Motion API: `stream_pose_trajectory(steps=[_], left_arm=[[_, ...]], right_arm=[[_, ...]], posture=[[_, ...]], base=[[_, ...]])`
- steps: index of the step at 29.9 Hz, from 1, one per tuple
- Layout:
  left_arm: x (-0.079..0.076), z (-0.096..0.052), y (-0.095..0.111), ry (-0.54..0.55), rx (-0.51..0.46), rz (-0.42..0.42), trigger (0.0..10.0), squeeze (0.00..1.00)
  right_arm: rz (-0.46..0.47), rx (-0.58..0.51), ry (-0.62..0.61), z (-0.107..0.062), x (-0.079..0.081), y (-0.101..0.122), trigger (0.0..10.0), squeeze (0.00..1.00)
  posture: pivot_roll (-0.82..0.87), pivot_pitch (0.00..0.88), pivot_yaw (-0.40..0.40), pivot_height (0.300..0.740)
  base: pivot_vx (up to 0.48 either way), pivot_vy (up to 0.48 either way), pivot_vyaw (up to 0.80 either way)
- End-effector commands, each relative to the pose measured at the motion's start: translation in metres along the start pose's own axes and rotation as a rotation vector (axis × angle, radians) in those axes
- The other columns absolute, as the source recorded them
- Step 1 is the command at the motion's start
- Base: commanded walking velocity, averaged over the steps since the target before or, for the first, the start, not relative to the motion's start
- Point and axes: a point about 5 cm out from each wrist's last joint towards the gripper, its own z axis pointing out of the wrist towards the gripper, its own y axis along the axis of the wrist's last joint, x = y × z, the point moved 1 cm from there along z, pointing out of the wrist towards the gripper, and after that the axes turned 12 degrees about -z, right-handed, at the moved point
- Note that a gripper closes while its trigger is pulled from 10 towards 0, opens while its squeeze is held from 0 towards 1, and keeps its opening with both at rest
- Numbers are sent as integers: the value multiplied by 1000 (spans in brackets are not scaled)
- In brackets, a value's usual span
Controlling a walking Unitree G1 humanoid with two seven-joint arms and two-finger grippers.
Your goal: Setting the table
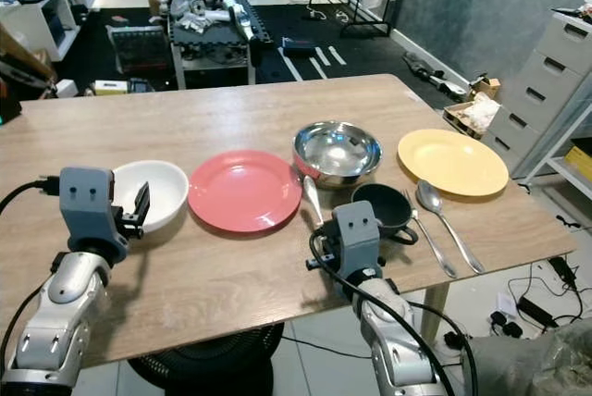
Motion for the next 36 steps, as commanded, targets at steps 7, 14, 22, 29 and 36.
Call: stream_pose_trajectory(steps=[7,14,22,29,36], left_arm=[[2,-2,-1,5,9,9,10000,0],[4,-3,0,12,8,10,10000,0],[2,-3,0,6,10,9,10000,0],[2,-2,-1,4,12,10,10000,0],[3,0,0,-8,15,19,10000,0]], right_arm=[[-30,-8,19,5,1,3,10000,0],[-51,10,-11,7,-4,0,10000,494],[-45,16,-51,6,-12,-3,10000,1000],[-14,-52,-68,7,-14,10,10000,0],[69,-187,-39,6,-6,37,10000,0]], posture=[[-28,0,57,740],[-26,0,55,740],[-35,0,60,740],[-33,0,62,740],[-7,0,87,740]], base=[[0,0,0],[0,0,0],[0,0,0],[0,0,0],[0,0,0]])
